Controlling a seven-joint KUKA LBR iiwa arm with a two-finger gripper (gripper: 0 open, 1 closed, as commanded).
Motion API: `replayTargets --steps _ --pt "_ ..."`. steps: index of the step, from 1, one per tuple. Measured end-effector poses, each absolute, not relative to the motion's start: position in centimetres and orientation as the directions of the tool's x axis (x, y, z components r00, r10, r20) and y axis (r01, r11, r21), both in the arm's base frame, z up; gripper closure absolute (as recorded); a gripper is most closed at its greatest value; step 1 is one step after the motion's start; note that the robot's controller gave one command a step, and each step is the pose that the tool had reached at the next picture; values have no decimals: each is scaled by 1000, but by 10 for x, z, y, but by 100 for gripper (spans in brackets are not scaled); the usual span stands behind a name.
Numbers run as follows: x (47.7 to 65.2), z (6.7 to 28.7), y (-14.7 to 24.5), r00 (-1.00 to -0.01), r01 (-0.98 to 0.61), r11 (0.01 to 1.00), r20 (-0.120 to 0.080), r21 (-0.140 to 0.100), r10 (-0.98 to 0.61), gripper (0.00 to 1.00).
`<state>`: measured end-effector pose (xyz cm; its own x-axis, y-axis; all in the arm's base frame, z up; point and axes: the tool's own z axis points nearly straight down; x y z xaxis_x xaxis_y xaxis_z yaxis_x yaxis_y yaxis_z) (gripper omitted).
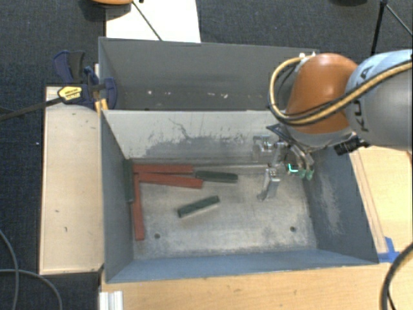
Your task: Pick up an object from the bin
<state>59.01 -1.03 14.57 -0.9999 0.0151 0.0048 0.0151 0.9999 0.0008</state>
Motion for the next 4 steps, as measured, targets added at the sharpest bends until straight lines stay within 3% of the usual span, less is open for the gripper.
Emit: replayTargets --steps 1,2,3,4 --pt "592 150 -10 -1000 15 1000 -3 1 15 0" --pt "583 116 23 -994 -112 994 -10 -3 -112 0" --pt "582 88 51 -996 -92 996 1 2 -92 0" --pt "585 82 69 -983 181 983 -4 2 181 0"
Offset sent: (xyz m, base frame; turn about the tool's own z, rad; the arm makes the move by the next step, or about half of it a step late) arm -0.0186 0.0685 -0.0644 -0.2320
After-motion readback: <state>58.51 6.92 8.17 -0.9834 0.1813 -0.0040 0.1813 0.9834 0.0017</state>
